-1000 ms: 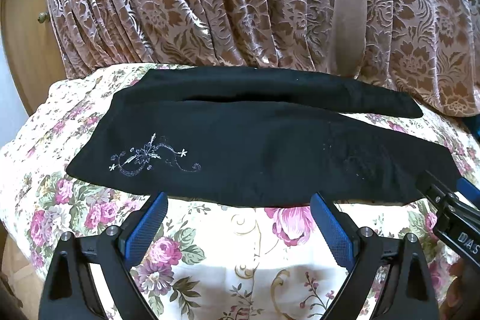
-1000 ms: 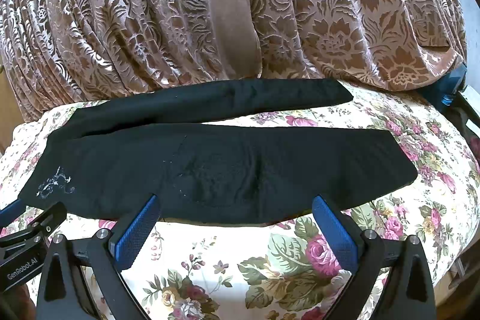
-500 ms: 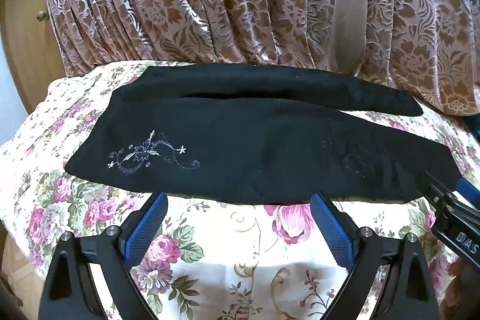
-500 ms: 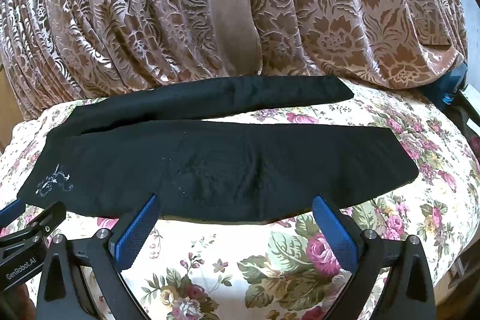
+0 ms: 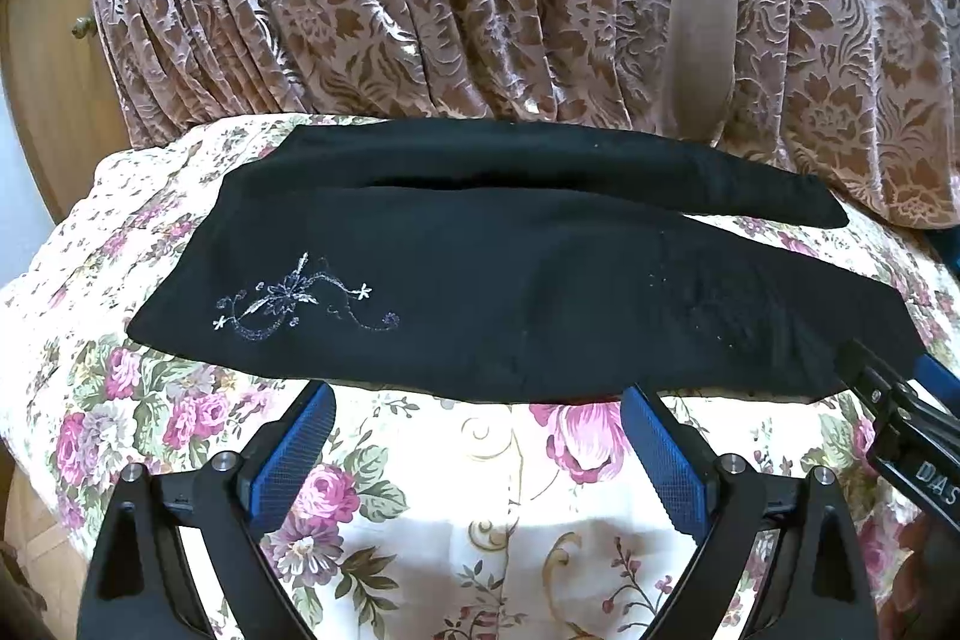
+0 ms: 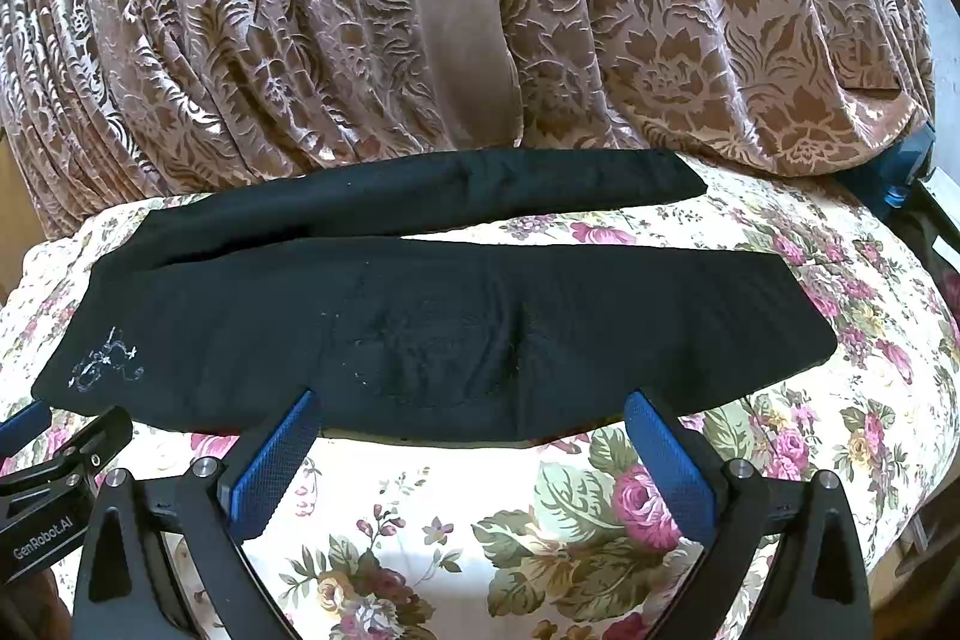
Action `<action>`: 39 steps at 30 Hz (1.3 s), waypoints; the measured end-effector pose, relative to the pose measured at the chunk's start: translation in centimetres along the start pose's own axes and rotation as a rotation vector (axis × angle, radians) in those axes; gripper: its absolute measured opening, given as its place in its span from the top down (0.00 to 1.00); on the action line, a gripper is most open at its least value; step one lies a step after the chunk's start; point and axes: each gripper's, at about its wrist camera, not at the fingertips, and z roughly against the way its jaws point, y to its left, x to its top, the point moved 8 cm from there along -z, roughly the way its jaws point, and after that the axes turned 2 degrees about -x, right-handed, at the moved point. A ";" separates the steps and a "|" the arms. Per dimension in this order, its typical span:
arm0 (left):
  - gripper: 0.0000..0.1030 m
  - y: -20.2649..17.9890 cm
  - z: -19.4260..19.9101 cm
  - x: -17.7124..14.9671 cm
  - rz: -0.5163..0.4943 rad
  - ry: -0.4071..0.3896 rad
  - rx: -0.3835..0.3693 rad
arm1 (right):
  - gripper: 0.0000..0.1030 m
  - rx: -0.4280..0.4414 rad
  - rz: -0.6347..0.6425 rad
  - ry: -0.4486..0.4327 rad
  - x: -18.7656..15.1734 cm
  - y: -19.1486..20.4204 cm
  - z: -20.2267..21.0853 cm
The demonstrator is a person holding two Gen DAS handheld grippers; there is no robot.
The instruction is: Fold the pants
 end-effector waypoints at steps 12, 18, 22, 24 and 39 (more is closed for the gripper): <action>0.07 -0.1 -0.3 -0.2 0.001 0.012 -0.004 | 0.00 0.000 0.000 0.001 0.0 0.1 0.0; 0.07 -0.2 -0.5 -0.3 -0.002 0.018 -0.005 | 0.00 -0.001 0.000 0.003 -0.1 0.0 -0.1; 0.07 -0.1 -0.8 -0.5 0.005 0.036 -0.010 | 0.00 -0.007 -0.006 0.002 -0.1 -0.1 -0.2; 0.07 0.0 -1.0 -0.6 0.014 0.053 -0.022 | 0.00 0.010 -0.017 -0.003 -0.1 -0.1 -0.4; 0.07 3.9 -3.6 -3.1 0.345 0.128 -0.248 | 0.00 0.035 -0.142 0.111 -2.2 -4.1 -4.3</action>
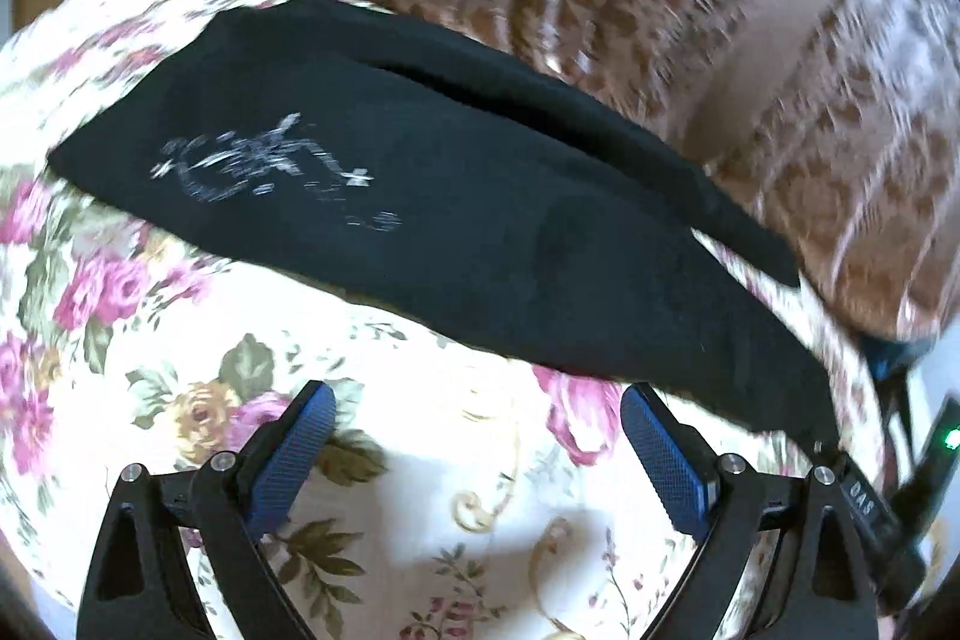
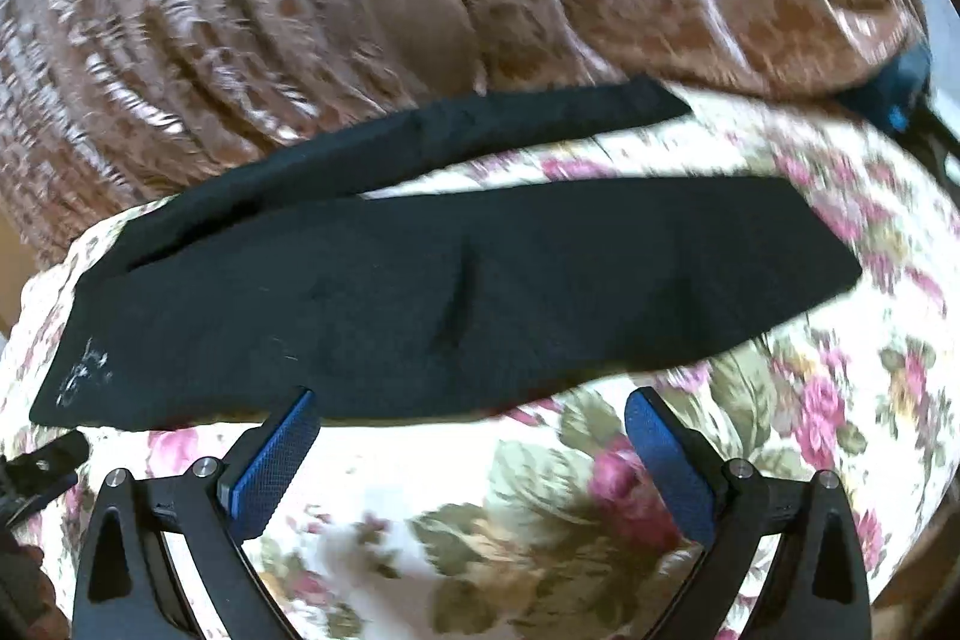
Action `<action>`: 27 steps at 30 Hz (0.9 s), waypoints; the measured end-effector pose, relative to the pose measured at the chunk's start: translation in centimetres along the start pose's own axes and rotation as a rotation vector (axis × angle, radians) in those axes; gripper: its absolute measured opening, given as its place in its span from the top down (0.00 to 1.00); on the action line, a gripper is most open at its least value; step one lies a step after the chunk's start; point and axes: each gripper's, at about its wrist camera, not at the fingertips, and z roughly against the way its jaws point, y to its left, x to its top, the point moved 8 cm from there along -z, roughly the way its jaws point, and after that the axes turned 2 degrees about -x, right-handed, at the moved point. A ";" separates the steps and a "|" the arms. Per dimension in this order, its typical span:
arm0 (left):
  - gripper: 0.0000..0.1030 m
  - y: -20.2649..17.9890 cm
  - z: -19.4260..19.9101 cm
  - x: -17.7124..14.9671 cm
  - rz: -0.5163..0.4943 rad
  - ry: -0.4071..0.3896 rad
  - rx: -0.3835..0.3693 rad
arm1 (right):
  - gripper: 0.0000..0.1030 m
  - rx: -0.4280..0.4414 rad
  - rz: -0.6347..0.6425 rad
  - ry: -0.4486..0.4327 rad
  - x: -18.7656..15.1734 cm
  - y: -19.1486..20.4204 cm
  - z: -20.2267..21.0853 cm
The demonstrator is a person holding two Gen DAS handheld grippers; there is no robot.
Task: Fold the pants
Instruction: 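Grasp the embroidered end of the black trousers with both grippers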
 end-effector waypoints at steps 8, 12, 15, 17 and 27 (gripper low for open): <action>0.07 4.7 0.1 1.3 0.053 -0.045 0.059 | 0.04 0.087 -0.308 0.031 0.4 -8.0 -1.7; 0.06 6.5 0.4 2.1 0.116 -0.078 0.012 | 0.12 0.153 -0.493 0.032 0.4 -12.1 -2.5; 0.06 7.1 0.8 2.6 0.143 -0.118 -0.019 | 0.23 0.188 -0.580 0.021 0.6 -14.3 -3.0; 0.06 7.6 0.8 3.1 0.161 -0.147 -0.035 | 0.28 0.199 -0.606 0.010 1.0 -15.3 -3.3; 0.07 11.5 0.9 4.9 0.240 -0.219 -0.074 | 0.55 0.223 -0.668 -0.019 3.0 -17.7 -6.1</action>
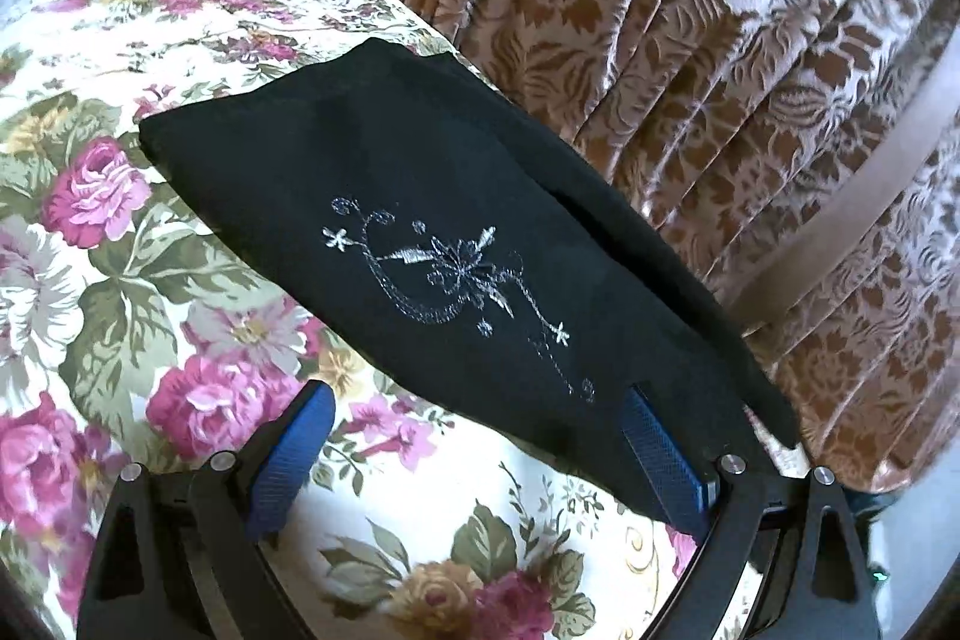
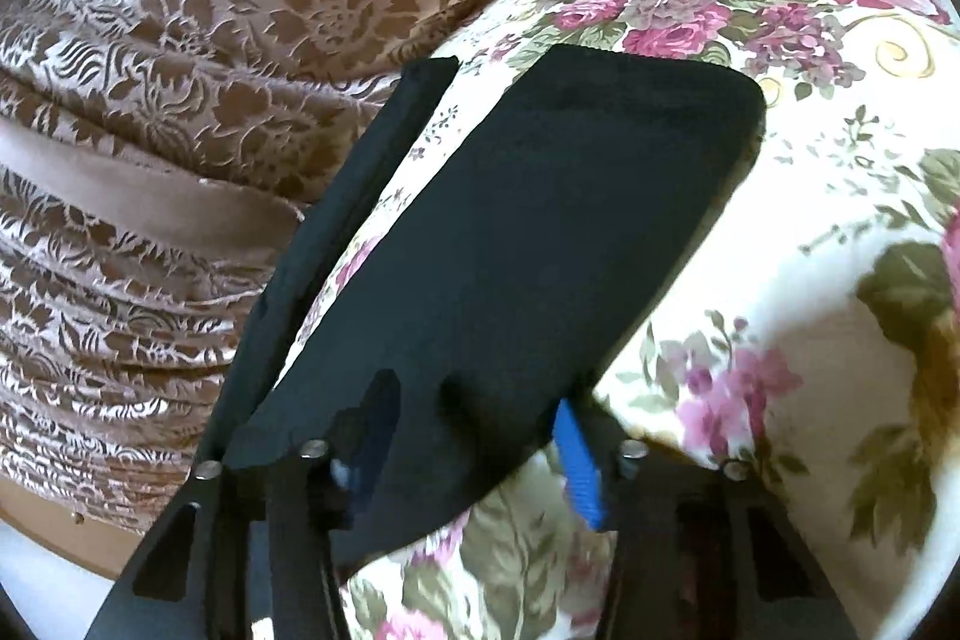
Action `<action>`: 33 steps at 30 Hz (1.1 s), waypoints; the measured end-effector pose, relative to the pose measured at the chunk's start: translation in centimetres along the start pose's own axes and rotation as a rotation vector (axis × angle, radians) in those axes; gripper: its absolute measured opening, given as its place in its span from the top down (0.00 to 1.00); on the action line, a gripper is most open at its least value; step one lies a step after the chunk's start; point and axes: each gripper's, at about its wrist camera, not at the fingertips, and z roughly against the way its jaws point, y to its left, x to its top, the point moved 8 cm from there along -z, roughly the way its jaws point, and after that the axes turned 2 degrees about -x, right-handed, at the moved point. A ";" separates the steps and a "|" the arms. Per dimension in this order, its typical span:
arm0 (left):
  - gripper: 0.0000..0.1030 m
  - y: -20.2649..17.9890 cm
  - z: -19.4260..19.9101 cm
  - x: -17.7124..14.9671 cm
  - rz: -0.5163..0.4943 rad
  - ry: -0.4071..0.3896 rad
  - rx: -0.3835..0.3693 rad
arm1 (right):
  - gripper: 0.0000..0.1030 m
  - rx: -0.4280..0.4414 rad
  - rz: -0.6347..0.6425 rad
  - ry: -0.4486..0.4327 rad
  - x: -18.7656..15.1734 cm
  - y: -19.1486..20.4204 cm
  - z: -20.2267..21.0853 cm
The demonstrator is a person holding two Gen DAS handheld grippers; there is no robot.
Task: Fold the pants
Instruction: 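Grasp the embroidered end of the black trousers with both grippers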
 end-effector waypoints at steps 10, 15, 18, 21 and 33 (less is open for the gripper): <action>0.00 0.2 -0.8 0.3 -0.053 -0.005 -0.047 | 0.83 0.157 -0.093 0.015 1.0 -0.5 -2.1; 0.01 0.4 -1.0 1.1 -0.010 0.006 -0.069 | 0.83 0.136 -0.036 0.017 0.7 0.0 -2.4; 0.01 1.2 -0.5 2.5 0.110 -0.034 -0.158 | 0.83 0.137 -0.035 0.017 0.7 -0.2 -2.3; 0.01 1.5 -0.6 3.9 0.189 -0.044 -0.206 | 0.83 0.129 -0.026 0.013 0.8 -0.2 -2.2; 0.88 5.4 -4.8 5.9 0.316 -0.030 -0.286 | 0.83 0.121 -0.009 0.005 0.8 -0.3 -2.2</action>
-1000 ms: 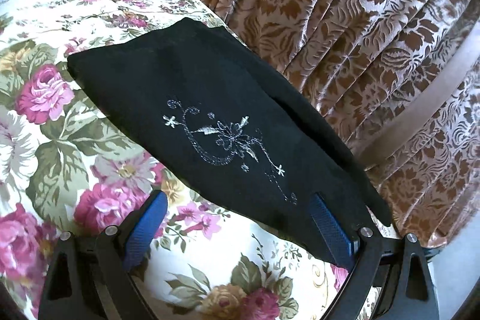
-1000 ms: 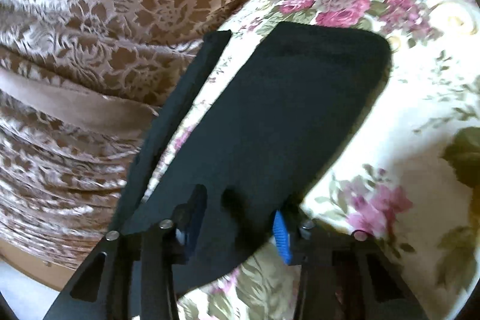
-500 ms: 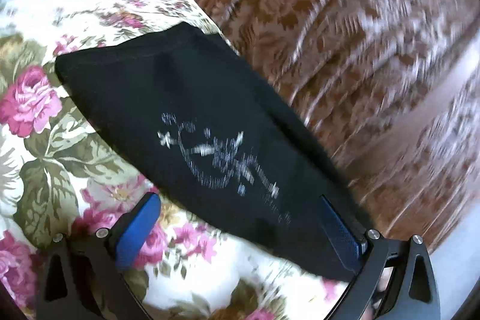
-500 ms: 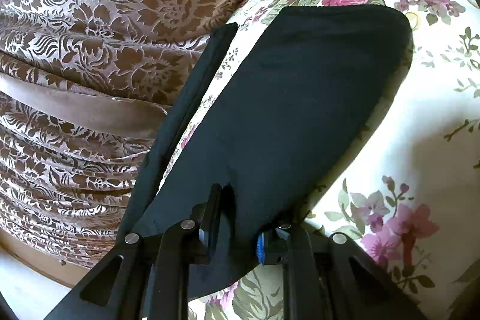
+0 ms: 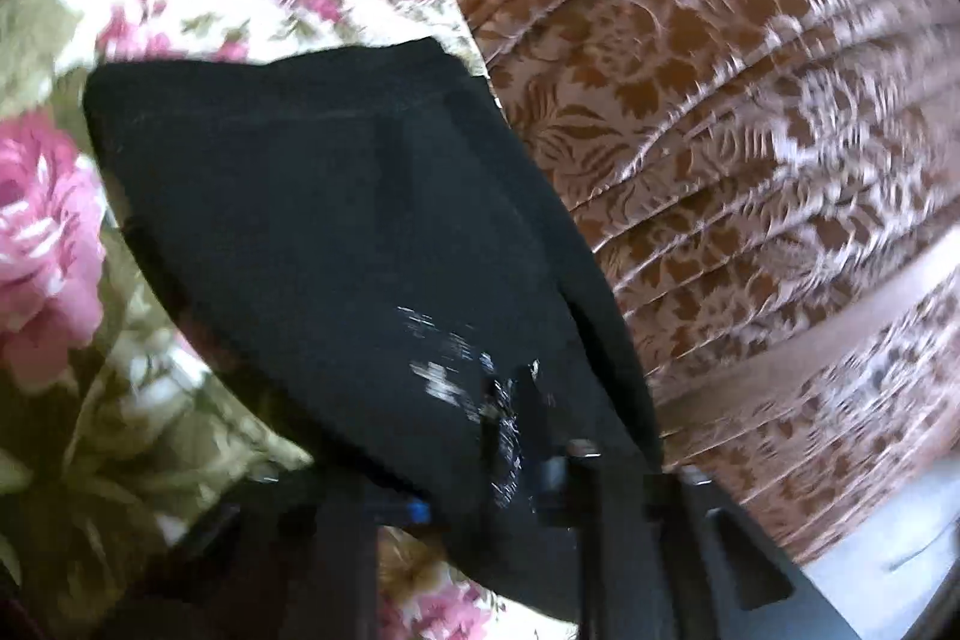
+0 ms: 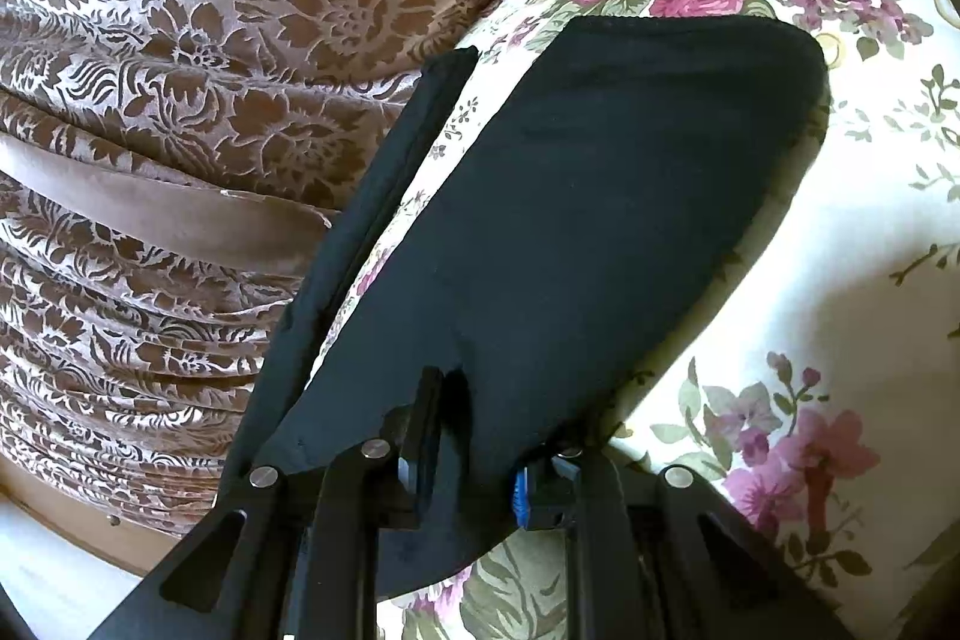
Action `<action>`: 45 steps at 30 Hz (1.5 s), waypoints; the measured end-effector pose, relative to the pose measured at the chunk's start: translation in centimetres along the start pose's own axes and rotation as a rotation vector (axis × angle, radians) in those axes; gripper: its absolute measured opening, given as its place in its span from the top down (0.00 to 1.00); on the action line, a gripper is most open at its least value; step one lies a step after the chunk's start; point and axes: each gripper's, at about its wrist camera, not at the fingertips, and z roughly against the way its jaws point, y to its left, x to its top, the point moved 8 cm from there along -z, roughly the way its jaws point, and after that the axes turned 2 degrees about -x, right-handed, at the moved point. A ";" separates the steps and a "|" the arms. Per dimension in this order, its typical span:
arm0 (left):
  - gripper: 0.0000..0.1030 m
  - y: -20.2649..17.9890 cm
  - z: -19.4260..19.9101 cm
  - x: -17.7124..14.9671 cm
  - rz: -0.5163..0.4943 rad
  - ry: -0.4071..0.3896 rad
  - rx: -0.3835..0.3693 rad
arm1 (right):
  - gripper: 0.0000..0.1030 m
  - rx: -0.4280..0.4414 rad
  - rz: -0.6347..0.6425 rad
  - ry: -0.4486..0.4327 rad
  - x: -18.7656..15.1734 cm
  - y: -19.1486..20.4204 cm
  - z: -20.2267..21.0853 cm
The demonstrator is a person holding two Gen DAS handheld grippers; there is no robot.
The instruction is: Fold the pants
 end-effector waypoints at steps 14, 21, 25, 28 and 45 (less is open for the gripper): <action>0.94 -2.2 1.7 0.0 -0.098 -0.045 -0.044 | 0.93 -0.032 0.042 -0.080 0.5 0.6 0.9; 0.95 -4.4 6.3 0.1 -0.187 -0.063 -0.085 | 0.93 -0.022 0.138 -0.127 0.9 2.8 4.5; 0.95 -4.1 8.3 -1.1 -0.194 -0.050 -0.075 | 0.93 -0.005 0.128 -0.122 1.0 2.4 6.4; 0.95 -3.5 9.8 -2.4 -0.198 -0.041 -0.055 | 0.93 -0.021 0.136 -0.108 0.6 1.6 7.3; 0.80 0.3 13.2 -6.4 -0.295 0.025 0.183 | 0.91 -0.138 0.182 -0.048 -2.3 -2.9 8.1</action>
